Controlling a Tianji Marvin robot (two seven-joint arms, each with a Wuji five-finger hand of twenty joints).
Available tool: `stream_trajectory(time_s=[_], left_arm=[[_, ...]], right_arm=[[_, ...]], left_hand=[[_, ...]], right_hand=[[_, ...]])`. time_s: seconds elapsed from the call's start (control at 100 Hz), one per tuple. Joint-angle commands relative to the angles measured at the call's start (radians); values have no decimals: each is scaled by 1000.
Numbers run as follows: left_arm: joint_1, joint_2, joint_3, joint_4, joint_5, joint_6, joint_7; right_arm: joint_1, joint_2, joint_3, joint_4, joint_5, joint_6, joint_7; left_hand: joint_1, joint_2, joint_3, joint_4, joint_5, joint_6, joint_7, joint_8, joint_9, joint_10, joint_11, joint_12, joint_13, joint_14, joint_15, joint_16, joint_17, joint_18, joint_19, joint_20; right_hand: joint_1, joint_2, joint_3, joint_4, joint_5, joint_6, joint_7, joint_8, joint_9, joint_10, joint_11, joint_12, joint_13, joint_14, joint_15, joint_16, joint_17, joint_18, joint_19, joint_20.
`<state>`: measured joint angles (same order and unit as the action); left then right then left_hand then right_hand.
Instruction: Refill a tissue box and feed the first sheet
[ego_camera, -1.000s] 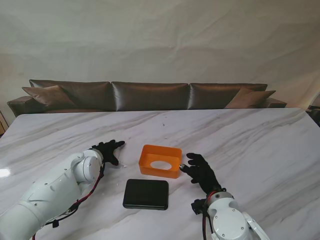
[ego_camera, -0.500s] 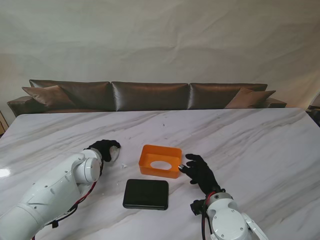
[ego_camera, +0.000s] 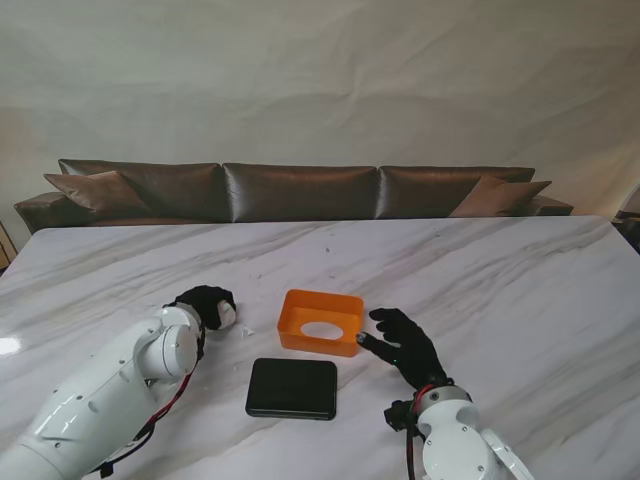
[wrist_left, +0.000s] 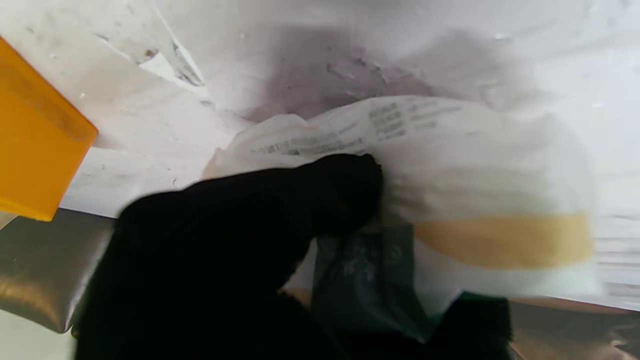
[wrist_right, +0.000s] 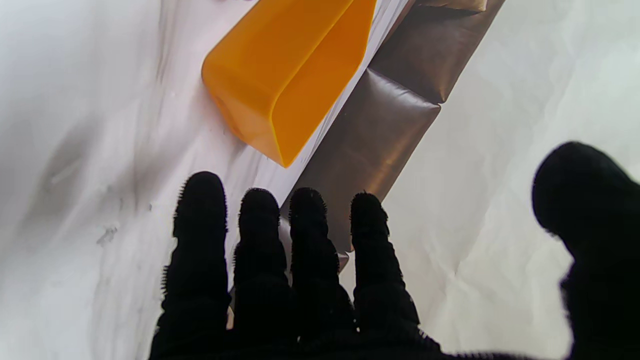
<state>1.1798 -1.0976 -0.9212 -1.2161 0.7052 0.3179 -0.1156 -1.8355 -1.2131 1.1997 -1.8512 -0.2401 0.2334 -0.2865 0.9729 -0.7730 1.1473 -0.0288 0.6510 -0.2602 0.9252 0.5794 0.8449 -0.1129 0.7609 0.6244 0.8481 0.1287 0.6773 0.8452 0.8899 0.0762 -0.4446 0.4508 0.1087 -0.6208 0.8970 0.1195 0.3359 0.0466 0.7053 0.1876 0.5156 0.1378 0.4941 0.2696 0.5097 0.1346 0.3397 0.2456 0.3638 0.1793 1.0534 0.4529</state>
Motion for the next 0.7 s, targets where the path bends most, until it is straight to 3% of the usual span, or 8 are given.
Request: stream_trajectory(time_s=[0.0, 0.12, 0.27, 0.47, 0.69], left_arm=[[11, 8, -17, -43, 9, 2, -13], [46, 17, -76, -142, 35, 3, -49], [94, 26, -144, -278, 26, -23, -110], [138, 34, -172, -411, -57, -73, -180], [138, 35, -151, -457, -207, -113, -229]], right_arm=[[0, 4, 2, -26, -13, 11, 8], [12, 10, -5, -44, -102, 36, 1], [39, 23, -22, -57, -207, 41, 11], [81, 38, -54, -53, -298, 29, 34], [124, 38, -107, -22, -362, 18, 2]], left_hand=[[70, 3, 78, -24, 37, -17, 86, 50, 69, -53, 77, 32, 116, 43, 106, 55, 6, -255, 2231, 15], [67, 2, 82, -23, 39, -16, 88, 61, 71, -52, 77, 41, 118, 48, 114, 62, 11, -264, 2234, 14], [69, 7, 87, -20, 52, -24, 107, 92, 76, -52, 82, 67, 120, 59, 127, 72, 16, -273, 2236, 10], [62, 14, 93, -14, 65, -28, 118, 116, 83, -47, 83, 86, 126, 67, 138, 75, 25, -287, 2244, 10], [56, 21, 96, -7, 73, -26, 115, 135, 92, -43, 78, 103, 133, 80, 154, 78, 27, -303, 2251, 9]], right_hand=[[25, -35, -20, -23, 36, -46, 1, 14, 38, -34, 28, 21, 29, 11, 34, 21, 12, 15, 20, -3], [61, -56, -29, -25, 92, -58, 11, 36, 85, -40, 49, 32, 86, 41, 90, 47, 38, 10, 61, 5], [91, -82, -32, -27, 101, -82, 20, 56, 101, -63, 70, 44, 133, 25, 150, 76, 60, -18, 113, 22], [178, -88, -87, -24, -30, -118, 34, 74, -36, -68, 93, 56, 130, 0, 175, 94, 71, -68, 139, 26], [359, -108, -185, -91, -184, -216, 18, 48, -73, -62, 106, 53, 143, -2, 217, 127, 71, -95, 155, 31]])
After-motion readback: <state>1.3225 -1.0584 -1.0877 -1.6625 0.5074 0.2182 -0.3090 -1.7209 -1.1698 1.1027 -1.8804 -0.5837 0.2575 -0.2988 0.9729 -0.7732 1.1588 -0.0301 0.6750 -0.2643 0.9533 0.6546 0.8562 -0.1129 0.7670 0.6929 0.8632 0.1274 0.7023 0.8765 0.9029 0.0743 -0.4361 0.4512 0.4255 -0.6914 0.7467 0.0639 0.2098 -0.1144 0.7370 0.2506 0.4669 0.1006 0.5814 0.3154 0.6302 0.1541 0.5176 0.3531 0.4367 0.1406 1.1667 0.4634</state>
